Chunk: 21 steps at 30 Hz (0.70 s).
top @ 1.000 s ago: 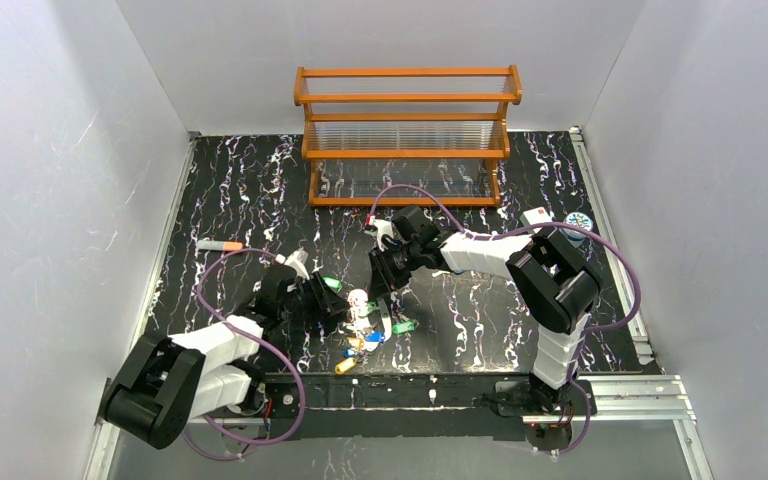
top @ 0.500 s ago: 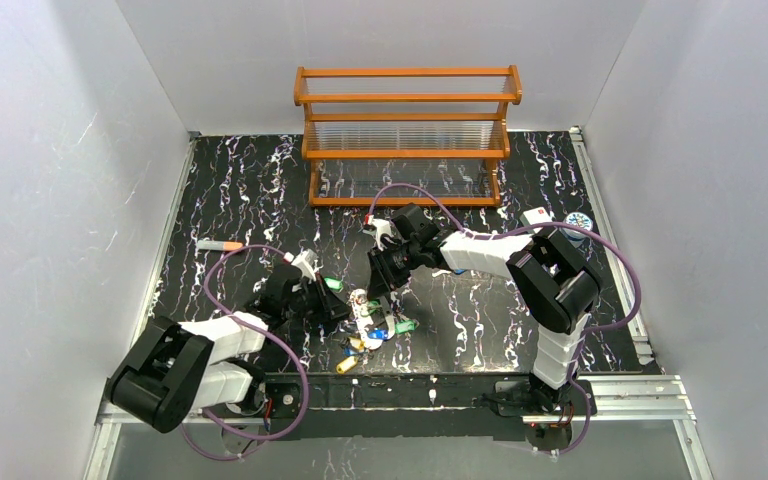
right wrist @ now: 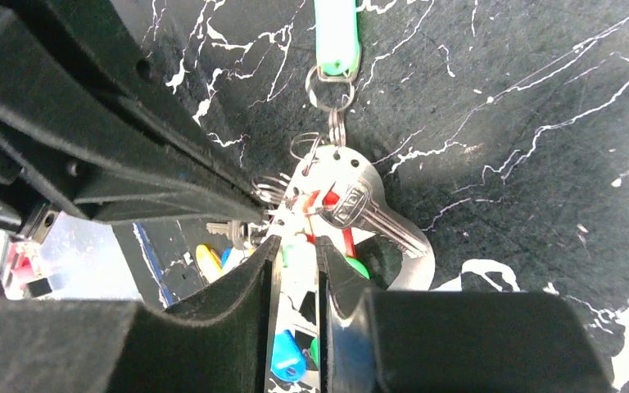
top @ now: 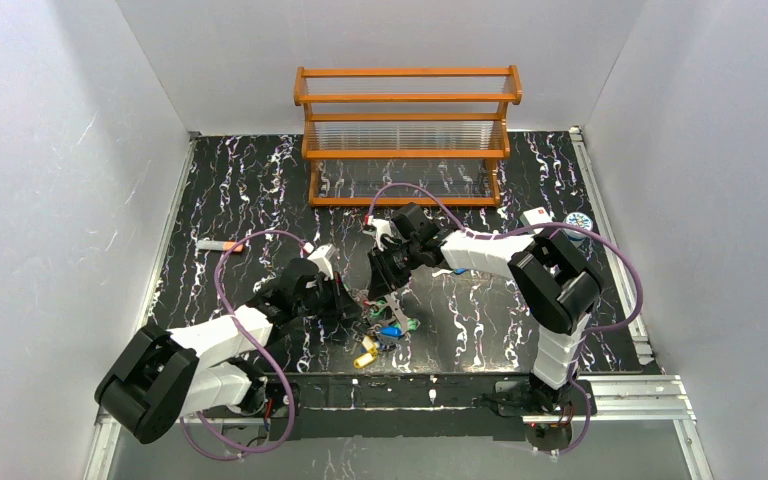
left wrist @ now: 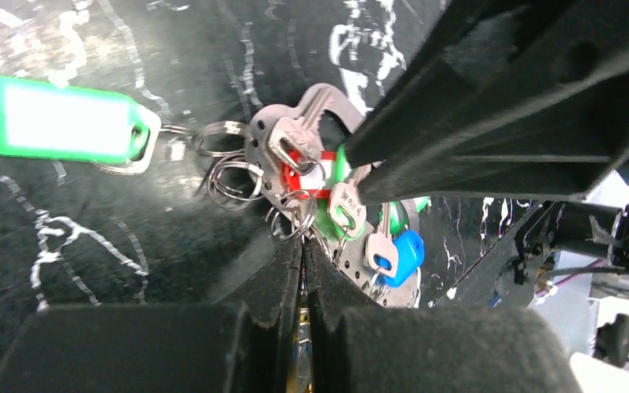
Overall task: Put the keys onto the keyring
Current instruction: Pick up the keyring from the center of the board.
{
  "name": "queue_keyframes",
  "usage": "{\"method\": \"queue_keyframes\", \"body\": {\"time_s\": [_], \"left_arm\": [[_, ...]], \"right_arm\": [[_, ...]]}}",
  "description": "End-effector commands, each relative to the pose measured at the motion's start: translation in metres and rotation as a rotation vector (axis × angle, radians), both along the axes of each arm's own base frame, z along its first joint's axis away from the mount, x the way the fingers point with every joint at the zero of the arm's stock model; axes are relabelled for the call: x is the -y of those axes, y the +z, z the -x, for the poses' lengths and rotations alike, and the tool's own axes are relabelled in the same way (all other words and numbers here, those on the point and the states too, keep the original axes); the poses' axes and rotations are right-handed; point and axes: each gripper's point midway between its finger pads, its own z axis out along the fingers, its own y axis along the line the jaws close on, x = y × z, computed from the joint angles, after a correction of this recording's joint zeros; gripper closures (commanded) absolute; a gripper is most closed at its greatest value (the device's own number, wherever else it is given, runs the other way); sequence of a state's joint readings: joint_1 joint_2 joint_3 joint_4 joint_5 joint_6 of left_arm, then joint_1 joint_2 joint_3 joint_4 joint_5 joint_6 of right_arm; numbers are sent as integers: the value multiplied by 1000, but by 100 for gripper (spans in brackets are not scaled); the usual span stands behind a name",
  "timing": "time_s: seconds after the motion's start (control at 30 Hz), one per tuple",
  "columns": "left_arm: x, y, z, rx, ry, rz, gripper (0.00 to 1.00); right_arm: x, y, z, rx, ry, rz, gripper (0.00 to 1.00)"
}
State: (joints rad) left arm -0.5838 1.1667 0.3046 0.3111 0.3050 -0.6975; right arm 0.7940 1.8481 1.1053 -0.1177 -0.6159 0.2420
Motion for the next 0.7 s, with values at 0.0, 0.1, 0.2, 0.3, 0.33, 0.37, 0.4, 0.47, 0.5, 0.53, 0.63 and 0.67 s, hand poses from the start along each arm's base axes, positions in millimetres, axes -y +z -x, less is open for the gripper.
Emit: {"method": "queue_keyframes", "body": {"time_s": [0.0, 0.1, 0.2, 0.3, 0.33, 0.37, 0.4, 0.47, 0.5, 0.53, 0.63, 0.67], "left_arm": [[10, 19, -2, 90, -71, -44, 100], [14, 29, -5, 133, -88, -41, 100], [14, 42, -12, 188, -88, -41, 100], [18, 58, -16, 262, -114, -27, 100], [18, 63, -17, 284, -121, -21, 100], [20, 69, -17, 306, -133, -12, 100], [22, 75, -17, 336, -158, -8, 100], [25, 87, -18, 389, -200, -8, 100], [26, 93, -19, 414, -218, -10, 100], [27, 100, -18, 445, -242, -8, 100], [29, 122, -18, 553, -278, 15, 100], [30, 128, -17, 585, -290, 26, 100]], "right_arm": [[-5, 38, -7, 121, 11, -90, 70], [0, 53, -13, 203, -22, -112, 70], [6, 69, -20, 289, -61, -130, 68], [10, 91, -30, 396, -120, -176, 67], [12, 98, -33, 431, -135, -195, 66], [13, 106, -35, 466, -143, -214, 66], [15, 111, -35, 501, -142, -232, 65], [17, 119, -36, 553, -141, -255, 63], [19, 123, -37, 577, -144, -268, 62], [19, 126, -36, 598, -138, -284, 61], [22, 134, -27, 667, -100, -351, 60], [22, 142, -27, 707, -104, -391, 60]]}}
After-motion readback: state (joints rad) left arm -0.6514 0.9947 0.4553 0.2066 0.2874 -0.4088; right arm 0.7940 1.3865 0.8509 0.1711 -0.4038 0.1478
